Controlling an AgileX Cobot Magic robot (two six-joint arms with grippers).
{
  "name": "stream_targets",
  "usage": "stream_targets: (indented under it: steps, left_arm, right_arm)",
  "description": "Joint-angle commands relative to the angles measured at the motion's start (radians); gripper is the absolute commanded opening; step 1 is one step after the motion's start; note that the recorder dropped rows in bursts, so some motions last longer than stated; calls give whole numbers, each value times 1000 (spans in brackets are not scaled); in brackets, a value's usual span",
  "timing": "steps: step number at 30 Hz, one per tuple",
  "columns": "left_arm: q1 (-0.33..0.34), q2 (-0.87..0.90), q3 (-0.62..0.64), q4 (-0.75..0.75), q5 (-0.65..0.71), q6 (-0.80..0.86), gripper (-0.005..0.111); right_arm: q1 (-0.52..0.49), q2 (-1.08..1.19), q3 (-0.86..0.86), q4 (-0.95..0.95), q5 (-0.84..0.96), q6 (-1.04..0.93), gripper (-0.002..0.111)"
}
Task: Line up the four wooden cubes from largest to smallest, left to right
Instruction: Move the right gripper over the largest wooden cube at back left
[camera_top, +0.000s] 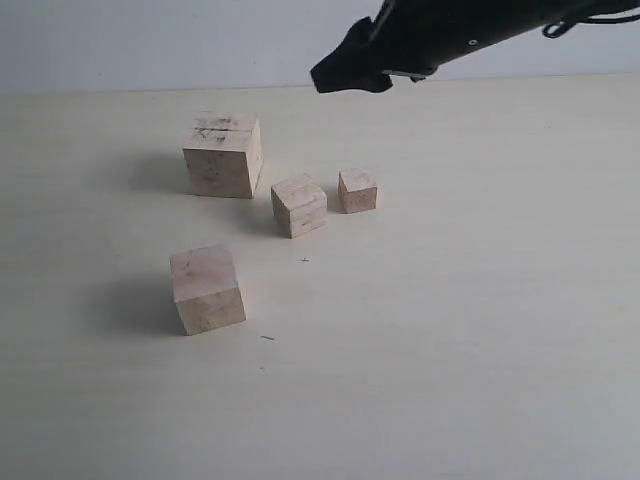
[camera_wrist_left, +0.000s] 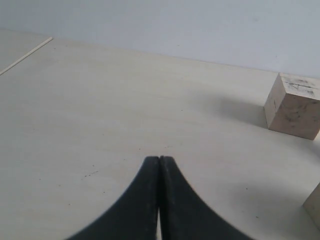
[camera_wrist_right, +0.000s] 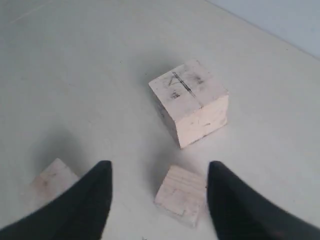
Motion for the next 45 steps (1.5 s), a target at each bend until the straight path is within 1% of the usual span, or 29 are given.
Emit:
stream_targets:
  steps: [1,2,4,9,15,17,22,27,36,42,45]
  left_arm:
    - [2,-6,4,2,-7,-2,0]
    - [2,-6,4,2,-7,-2,0]
    - [2,-6,4,2,-7,-2,0]
    - [2,-6,4,2,-7,-2,0]
    - [2,-6,4,2,-7,-2,0]
    - [2,-6,4,2,-7,-2,0]
    - [2,-6,4,2,-7,-2,0]
    - [2,-6,4,2,-7,-2,0]
    - [2,-6,4,2,-7,-2,0]
    - [2,-6,4,2,-7,-2,0]
    - [2,-6,4,2,-7,-2,0]
  right_arm:
    - [12,106,-129,-67,-45,-58,84]
    - [12,126,-149,-67,-72,-58,88]
    - [12,163,-180,-56,-111,-58,90]
    - [17,256,-260,-48,-100,-58,90]
    - [75,356,-385,-86,-35,-91,90]
    - [98,390,-427,-112,-17,-148,90]
    - [121,452,-493,-127,-21,-176,90]
    - [126,491,-520,-126,-42,-176,90]
    - [126,539,-520,-98,-49,-178,90]
    - [126,549,-520,-12,-51,-249,90]
    - [126,554,-520,-1,-54,-290,90]
